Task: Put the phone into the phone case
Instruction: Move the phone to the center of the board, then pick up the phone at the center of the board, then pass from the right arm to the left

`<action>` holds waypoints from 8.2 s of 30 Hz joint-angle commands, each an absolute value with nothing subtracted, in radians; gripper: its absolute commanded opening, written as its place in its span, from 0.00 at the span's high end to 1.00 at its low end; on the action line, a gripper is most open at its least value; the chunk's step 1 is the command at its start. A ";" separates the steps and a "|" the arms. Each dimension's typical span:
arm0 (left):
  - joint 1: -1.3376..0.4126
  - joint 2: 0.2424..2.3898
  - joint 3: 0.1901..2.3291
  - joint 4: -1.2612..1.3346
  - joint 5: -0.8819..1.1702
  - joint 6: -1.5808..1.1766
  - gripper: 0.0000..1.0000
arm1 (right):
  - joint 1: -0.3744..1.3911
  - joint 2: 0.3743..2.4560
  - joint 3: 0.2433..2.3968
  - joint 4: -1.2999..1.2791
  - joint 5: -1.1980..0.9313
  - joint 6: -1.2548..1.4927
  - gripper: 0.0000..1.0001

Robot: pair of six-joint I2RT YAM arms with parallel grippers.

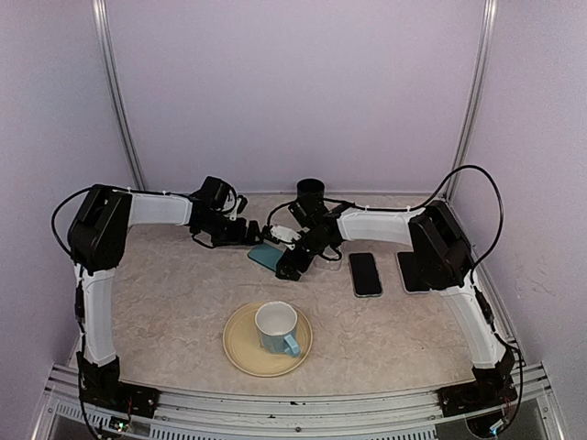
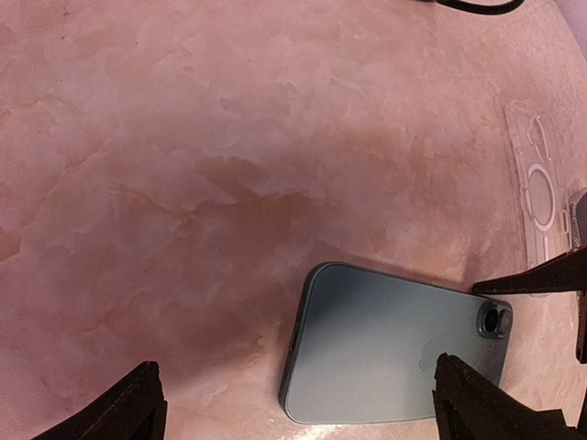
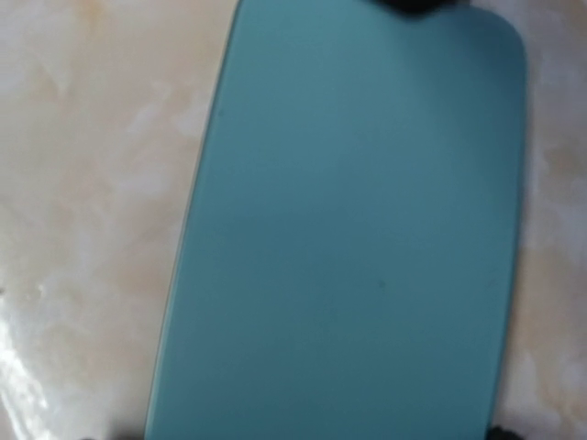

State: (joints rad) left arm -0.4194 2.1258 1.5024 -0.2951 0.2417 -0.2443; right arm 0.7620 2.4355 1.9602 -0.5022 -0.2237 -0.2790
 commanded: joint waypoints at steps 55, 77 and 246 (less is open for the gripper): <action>-0.686 2.008 1.136 0.175 0.574 -0.453 0.01 | 0.807 2.087 1.457 -0.633 -0.078 -0.169 0.08; -0.538 1.681 1.019 0.093 0.150 -0.378 0.01 | 0.843 2.260 1.698 -0.879 0.021 -0.130 0.11; -0.707 1.724 1.185 0.081 -0.016 0.815 1.00 | 0.614 1.647 1.450 -0.358 -0.406 -0.244 0.00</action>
State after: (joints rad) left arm -0.7124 1.7702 1.0805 0.1787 -0.0643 0.9863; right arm 0.6178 1.7081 1.4872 -0.4622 -0.4187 -0.2314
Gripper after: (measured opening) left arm 0.075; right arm 0.996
